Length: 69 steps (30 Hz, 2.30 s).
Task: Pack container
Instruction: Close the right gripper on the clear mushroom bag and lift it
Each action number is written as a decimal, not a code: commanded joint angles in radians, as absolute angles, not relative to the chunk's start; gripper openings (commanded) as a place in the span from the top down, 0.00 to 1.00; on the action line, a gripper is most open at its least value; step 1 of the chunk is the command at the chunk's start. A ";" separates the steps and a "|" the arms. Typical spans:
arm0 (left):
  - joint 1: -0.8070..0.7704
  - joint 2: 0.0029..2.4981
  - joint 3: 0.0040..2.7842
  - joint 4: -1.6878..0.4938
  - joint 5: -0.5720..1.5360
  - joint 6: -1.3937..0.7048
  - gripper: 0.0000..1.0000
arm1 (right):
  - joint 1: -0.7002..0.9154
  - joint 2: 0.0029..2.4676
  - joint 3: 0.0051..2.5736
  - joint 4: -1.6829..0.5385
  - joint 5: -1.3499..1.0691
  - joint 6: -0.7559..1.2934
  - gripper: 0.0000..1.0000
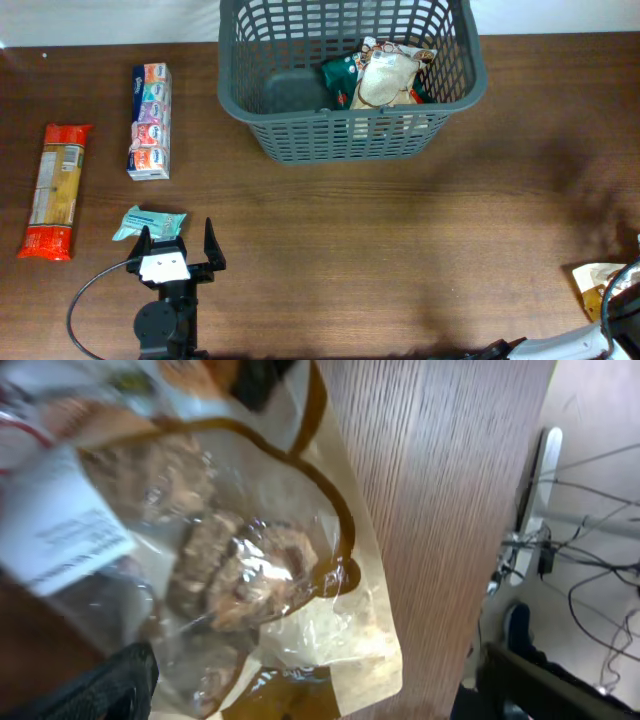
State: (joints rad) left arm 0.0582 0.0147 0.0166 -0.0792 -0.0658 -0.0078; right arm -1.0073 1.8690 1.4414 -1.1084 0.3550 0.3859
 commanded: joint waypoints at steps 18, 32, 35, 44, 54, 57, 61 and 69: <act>0.055 0.006 0.009 -0.078 -0.055 -0.018 0.01 | -1.016 1.861 1.385 -0.970 0.244 0.265 0.01; 0.055 0.006 0.009 -0.078 -0.055 -0.018 0.01 | -1.016 1.861 1.187 -0.809 0.180 0.235 0.01; 0.055 0.006 0.009 -0.079 -0.055 -0.018 0.01 | -1.016 1.861 1.164 -0.786 0.145 0.216 0.01; 0.055 0.006 0.009 -0.078 -0.055 -0.018 0.01 | -1.016 1.862 1.161 -0.770 0.099 0.205 0.01; 0.055 0.006 0.009 -0.078 -0.056 -0.018 0.01 | -1.015 1.862 1.161 -0.762 0.059 0.194 0.96; 0.055 0.006 0.009 -0.079 -0.055 -0.018 0.01 | -1.015 1.862 1.161 -0.757 0.031 0.194 0.96; 0.055 0.006 0.009 -0.079 -0.055 -0.018 0.01 | -1.000 1.862 1.161 -0.746 -0.054 0.154 0.96; 0.055 0.006 0.009 -0.078 -0.056 -0.018 0.01 | -0.828 1.861 1.232 -0.771 -0.076 0.127 0.96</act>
